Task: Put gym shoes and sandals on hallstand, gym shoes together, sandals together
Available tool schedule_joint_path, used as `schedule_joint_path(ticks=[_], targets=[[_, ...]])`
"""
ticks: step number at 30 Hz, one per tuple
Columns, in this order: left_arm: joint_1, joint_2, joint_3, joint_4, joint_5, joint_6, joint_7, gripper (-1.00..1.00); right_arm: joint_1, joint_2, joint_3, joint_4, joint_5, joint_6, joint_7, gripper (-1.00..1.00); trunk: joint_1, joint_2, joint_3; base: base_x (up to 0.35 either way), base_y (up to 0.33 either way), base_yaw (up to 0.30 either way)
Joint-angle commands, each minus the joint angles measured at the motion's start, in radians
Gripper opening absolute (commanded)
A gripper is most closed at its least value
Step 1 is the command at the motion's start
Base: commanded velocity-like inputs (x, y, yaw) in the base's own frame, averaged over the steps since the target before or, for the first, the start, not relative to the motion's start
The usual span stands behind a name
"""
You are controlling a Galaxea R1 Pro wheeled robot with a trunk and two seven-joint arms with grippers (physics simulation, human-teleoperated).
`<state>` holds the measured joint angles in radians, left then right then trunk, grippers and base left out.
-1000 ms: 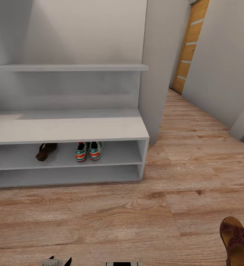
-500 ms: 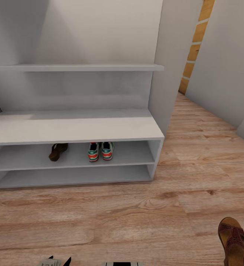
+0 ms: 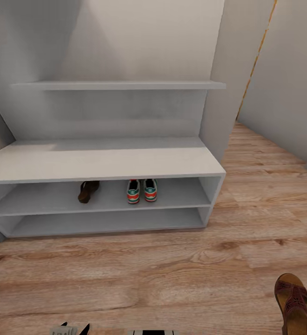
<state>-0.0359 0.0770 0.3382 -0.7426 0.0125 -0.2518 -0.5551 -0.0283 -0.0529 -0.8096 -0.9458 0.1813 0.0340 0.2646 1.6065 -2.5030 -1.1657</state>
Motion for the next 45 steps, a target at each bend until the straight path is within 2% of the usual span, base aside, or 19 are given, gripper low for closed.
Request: schedule_joint_path(ticks=[1, 17, 45], targets=[[-0.001, 0.0, 0.002, 0.002, 0.001, -0.003, -0.006, 1.0, -0.001, 0.001, -0.005, -0.002, 0.006, 0.004, 0.008, -1.0, 0.0, 0.0, -0.001, 0.0, 0.305, 0.0], [-0.001, 0.0, 0.002, 0.002, 0.001, -0.003, -0.008, 1.0, -0.001, 0.001, -0.005, -0.001, 0.006, 0.004, 0.008, -1.0, 0.0, 0.0, -0.001, -0.015, 0.305, 0.0], [-0.001, 0.0, 0.002, 0.002, 0.001, -0.001, -0.006, 1.0, -0.001, 0.001, -0.005, -0.001, 0.006, 0.004, 0.008, -1.0, 0.0, 0.0, -0.001, -0.105, 0.305, 0.0]])
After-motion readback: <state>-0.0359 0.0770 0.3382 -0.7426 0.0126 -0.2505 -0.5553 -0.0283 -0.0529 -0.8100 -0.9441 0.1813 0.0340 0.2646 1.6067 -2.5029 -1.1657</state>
